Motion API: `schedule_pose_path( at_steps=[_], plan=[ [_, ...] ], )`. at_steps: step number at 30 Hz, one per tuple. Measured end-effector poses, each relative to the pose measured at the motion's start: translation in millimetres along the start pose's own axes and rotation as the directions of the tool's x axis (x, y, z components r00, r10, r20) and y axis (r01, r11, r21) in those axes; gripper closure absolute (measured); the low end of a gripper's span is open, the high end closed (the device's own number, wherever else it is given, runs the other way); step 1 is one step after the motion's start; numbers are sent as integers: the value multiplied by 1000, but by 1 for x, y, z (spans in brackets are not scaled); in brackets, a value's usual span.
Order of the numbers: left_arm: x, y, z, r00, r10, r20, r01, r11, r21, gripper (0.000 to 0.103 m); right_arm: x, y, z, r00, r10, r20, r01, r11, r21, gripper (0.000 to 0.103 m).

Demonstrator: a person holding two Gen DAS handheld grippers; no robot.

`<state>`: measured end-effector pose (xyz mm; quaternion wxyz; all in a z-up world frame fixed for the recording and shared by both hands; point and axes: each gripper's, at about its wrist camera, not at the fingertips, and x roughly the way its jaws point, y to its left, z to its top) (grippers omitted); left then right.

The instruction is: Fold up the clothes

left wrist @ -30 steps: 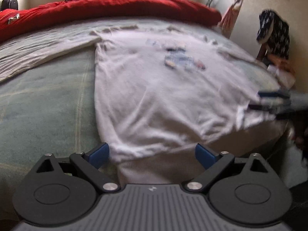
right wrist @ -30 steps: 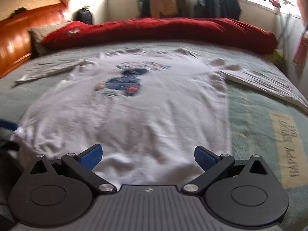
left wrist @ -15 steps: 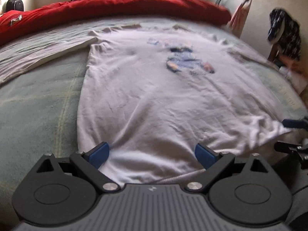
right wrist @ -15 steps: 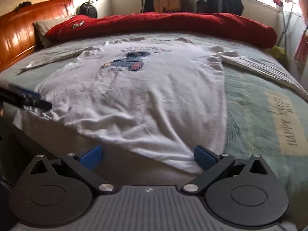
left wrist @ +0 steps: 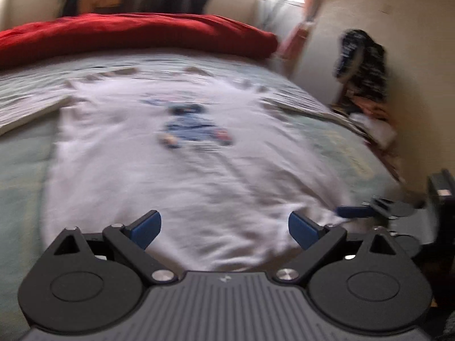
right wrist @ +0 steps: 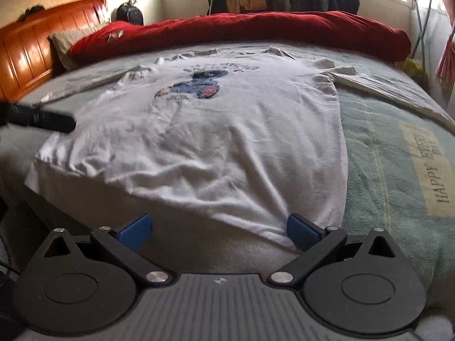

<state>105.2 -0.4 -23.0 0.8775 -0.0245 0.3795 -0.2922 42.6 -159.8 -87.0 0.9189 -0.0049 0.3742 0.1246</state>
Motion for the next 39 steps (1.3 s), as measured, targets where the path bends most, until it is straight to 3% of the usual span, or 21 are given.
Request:
schedule_pose_path(
  at_steps=[3, 7, 15, 20, 22, 27, 32, 39],
  plan=[
    [15, -7, -4, 999, 6, -40, -6, 1000, -3, 7, 1, 4, -1, 1000, -22, -2, 22, 1000, -13, 0],
    [16, 12, -17, 988, 121, -92, -129, 989, -79, 7, 0, 3, -3, 1000, -23, 1, 23, 999, -31, 0],
    [-36, 36, -27, 977, 212, -14, -212, 964, -161, 7, -12, 19, 19, 996, 69, 50, -67, 997, -41, 0],
    [-39, 37, -23, 974, 228, 0, -224, 959, -174, 7, 8, 37, 31, 980, 197, 19, -196, 979, -58, 0],
    [-39, 36, -23, 973, 233, -3, -230, 959, -165, 7, 14, 33, 27, 986, 167, -8, -168, 985, -34, 0],
    [-29, 34, -18, 982, 188, -6, -187, 971, -147, 7, -1, 10, 17, 998, 68, 14, -68, 998, 6, 0],
    [-5, 21, -9, 990, 141, -15, -142, 985, -99, 7, 2, 9, 13, 999, 47, 0, -47, 999, 16, 0],
    [-1, 23, -36, 986, 140, -88, -150, 981, -125, 7, 5, 16, 8, 1000, 16, -4, -16, 999, -43, 0]
  ],
)
